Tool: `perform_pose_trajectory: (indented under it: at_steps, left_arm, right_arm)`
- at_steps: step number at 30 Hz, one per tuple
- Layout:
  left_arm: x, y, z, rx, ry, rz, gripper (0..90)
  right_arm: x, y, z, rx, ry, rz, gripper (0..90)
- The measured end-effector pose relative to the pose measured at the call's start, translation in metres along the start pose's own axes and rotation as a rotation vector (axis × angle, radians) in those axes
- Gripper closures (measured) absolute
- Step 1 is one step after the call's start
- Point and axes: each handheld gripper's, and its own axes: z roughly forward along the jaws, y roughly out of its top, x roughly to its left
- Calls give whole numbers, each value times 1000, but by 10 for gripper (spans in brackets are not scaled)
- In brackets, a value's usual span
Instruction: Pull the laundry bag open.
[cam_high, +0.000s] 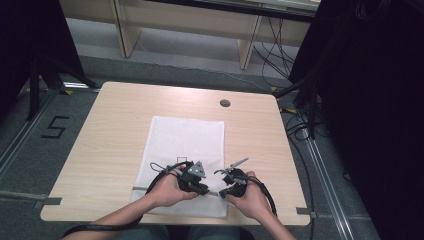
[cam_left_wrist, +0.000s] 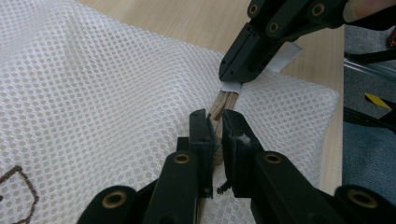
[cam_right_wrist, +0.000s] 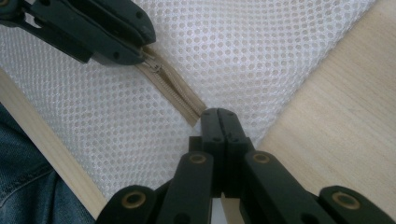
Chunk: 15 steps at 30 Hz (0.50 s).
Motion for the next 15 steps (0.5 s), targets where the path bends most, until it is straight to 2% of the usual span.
perform_pose_trajectory:
  at_steps: [2, 7, 9, 13, 15]
  left_arm:
    - [0, 1, 0, 11, 9, 17, 827]
    - [0, 2, 0, 11, 11, 10, 827]
    - [-1, 2, 0, 8, 10, -2, 826]
    - [-1, 3, 0, 7, 6, 9, 826]
    - [-1, 1, 0, 8, 8, 9, 826]
  right_arm:
    - [0, 0, 0, -2, 3, 1, 900]
    - [-1, 0, 0, -9, 9, 0, 900]
    - [0, 3, -3, -38, 12, 8, 900]
    - [3, 10, -8, -95, 60, 35, 900]
    - [5, 12, -5, -92, 93, 59, 900]
